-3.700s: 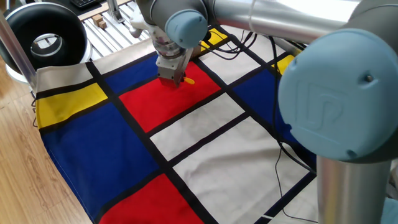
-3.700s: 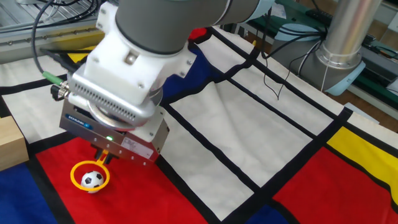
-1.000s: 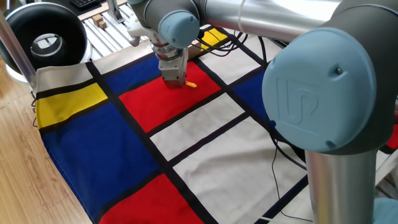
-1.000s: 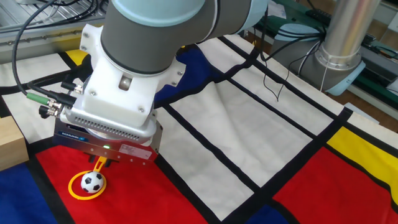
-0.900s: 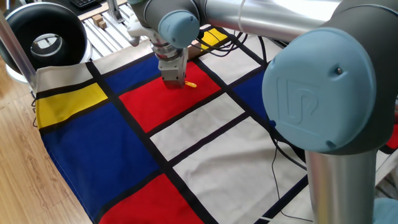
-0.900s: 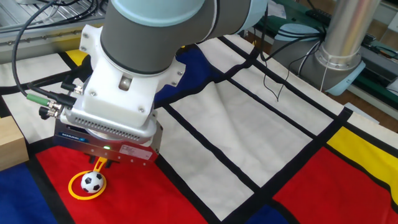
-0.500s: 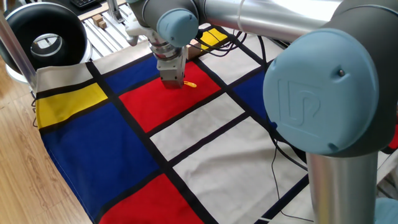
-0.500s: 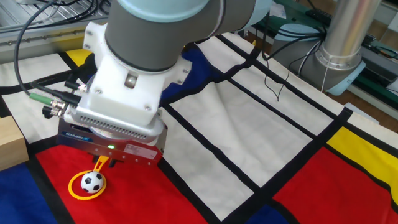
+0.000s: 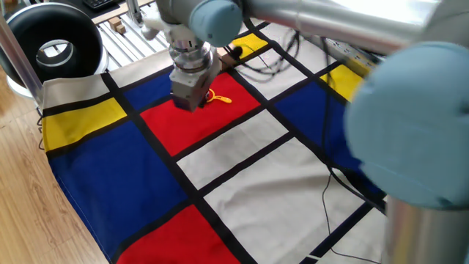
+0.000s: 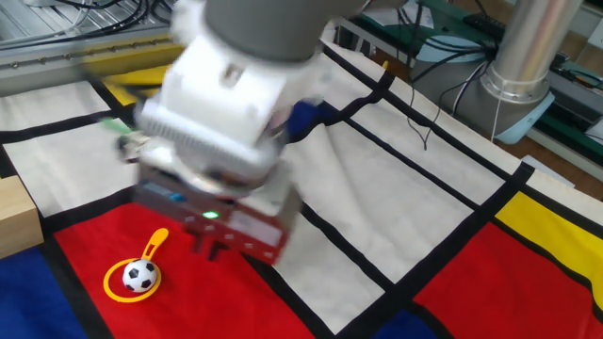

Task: Attach the bubble ring to the ball

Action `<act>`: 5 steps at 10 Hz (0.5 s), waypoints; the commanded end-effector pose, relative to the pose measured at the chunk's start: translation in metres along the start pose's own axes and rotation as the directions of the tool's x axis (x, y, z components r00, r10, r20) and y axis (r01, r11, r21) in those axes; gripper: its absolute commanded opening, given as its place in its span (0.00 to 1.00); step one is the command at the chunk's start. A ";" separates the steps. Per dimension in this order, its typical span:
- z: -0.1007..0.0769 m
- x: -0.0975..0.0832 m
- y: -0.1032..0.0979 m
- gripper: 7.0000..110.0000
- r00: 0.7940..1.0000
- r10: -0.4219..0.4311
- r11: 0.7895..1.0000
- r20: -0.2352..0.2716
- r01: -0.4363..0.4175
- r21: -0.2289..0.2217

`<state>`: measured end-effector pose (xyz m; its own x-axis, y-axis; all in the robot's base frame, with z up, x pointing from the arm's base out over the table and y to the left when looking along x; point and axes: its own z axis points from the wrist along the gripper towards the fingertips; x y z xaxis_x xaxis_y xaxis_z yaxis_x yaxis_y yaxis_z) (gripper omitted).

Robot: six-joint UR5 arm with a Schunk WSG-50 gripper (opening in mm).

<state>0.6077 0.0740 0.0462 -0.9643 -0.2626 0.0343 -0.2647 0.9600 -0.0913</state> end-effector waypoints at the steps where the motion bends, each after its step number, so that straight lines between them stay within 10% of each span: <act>1: -0.007 0.035 0.017 0.00 0.967 0.254 0.965 -0.003 -0.254 -0.071; 5: 0.023 0.031 0.018 0.00 0.897 0.439 0.882 0.048 -0.420 -0.211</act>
<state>0.5751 0.0768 0.0336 -0.9992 0.0301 -0.0261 0.0295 0.9993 0.0224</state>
